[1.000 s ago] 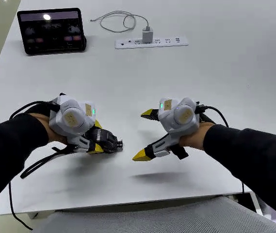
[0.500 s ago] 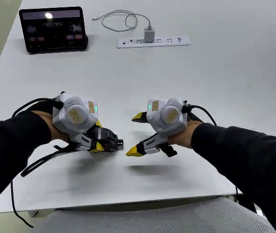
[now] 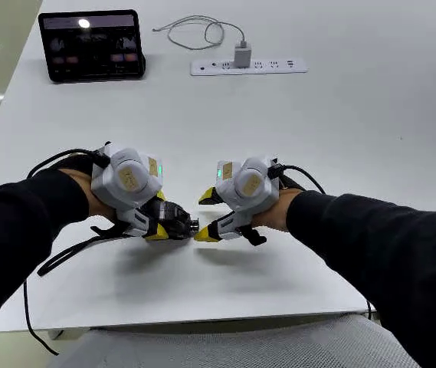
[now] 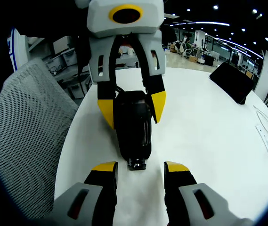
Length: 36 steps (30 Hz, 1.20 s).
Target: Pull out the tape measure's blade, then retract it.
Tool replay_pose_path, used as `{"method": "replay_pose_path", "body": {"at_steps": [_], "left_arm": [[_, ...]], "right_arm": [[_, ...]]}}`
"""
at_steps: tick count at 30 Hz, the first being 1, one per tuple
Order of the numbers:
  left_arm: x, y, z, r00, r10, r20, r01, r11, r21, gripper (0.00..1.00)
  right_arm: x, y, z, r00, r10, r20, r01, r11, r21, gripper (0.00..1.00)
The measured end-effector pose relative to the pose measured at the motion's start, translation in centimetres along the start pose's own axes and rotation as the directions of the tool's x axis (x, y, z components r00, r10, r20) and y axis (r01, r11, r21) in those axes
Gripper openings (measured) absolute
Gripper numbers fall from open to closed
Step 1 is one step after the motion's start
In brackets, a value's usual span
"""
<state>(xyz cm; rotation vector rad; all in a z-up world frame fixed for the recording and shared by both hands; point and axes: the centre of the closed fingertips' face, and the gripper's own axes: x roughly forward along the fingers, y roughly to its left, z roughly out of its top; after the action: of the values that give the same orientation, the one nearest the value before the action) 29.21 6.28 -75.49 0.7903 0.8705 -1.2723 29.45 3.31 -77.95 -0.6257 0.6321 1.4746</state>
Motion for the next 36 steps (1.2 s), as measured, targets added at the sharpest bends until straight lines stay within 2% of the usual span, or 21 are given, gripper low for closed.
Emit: {"method": "replay_pose_path", "body": {"at_steps": [2,12,20,24,29,36], "left_arm": [[0.0,0.0,-0.1,1.0000,-0.002,-0.007,0.002,1.000,-0.001,0.32],[0.1,0.1,-0.2,0.9997,0.002,-0.024,-0.002,1.000,0.002,0.32],[0.2,0.1,-0.2,0.9995,0.003,-0.032,-0.003,1.000,-0.004,0.32],[0.2,0.2,-0.2,0.9994,0.000,-0.034,0.000,1.000,-0.005,0.32],[0.2,0.2,-0.3,0.9993,0.001,-0.037,-0.001,1.000,-0.013,0.32],[0.2,0.2,-0.3,0.9992,-0.001,-0.040,0.000,1.000,-0.009,0.32]], "right_arm": [[0.3,0.2,-0.7,0.9992,0.016,-0.036,-0.017,1.000,-0.021,0.33],[0.6,0.4,-1.0,0.9987,0.023,-0.045,-0.024,0.999,-0.026,0.20],[1.2,0.4,-0.5,0.9986,0.029,-0.043,-0.031,0.998,-0.047,0.14],[1.6,0.5,-0.3,0.9973,0.042,-0.060,-0.046,0.996,-0.078,0.12],[1.5,0.4,-0.4,0.9973,0.048,-0.056,-0.053,0.994,-0.090,0.10],[1.3,0.4,-0.6,0.9974,0.049,-0.053,-0.051,0.998,-0.033,0.09]]}}
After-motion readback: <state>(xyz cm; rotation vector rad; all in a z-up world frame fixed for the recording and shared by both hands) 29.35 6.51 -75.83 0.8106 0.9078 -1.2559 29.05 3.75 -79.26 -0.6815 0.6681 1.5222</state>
